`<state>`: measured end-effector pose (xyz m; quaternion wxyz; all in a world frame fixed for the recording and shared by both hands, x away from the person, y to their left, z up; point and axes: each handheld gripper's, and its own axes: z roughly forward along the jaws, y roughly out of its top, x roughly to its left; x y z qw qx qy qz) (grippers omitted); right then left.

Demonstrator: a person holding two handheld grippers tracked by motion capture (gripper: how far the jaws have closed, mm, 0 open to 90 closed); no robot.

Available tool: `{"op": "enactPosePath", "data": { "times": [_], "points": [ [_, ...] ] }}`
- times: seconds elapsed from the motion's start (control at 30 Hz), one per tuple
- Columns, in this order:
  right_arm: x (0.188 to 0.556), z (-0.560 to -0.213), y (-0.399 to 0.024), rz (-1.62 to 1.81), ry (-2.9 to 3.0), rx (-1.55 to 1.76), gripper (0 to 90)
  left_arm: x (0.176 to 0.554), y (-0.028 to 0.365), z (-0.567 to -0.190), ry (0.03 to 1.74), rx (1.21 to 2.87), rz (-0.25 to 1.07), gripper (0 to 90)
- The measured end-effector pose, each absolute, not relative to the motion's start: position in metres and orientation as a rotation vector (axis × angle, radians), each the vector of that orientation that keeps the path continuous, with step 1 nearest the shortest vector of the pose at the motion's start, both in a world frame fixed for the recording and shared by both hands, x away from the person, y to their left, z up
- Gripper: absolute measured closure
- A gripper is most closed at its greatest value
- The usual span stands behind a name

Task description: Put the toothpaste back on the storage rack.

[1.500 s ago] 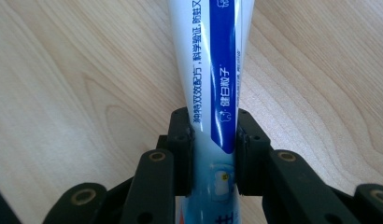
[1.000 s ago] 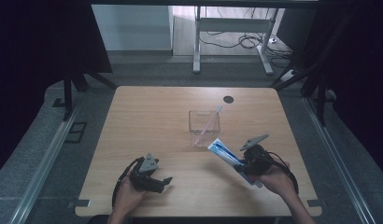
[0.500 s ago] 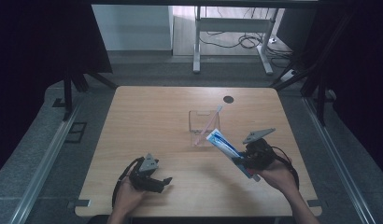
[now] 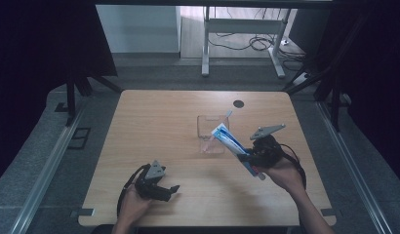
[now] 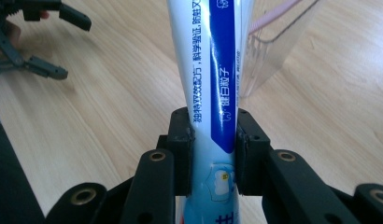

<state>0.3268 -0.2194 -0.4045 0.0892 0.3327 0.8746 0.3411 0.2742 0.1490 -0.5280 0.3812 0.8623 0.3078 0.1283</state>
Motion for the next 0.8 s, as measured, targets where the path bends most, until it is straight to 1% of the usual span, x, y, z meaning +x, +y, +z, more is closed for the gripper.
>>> {"op": "enactPosePath", "data": {
  "times": [0.8],
  "points": [
    [0.359, -0.398, -0.191, 1.092, 2.527, 0.975, 72.1, 0.274, 0.149, -0.528, 0.784, 2.206, 0.322, 13.1]
  ]
}}
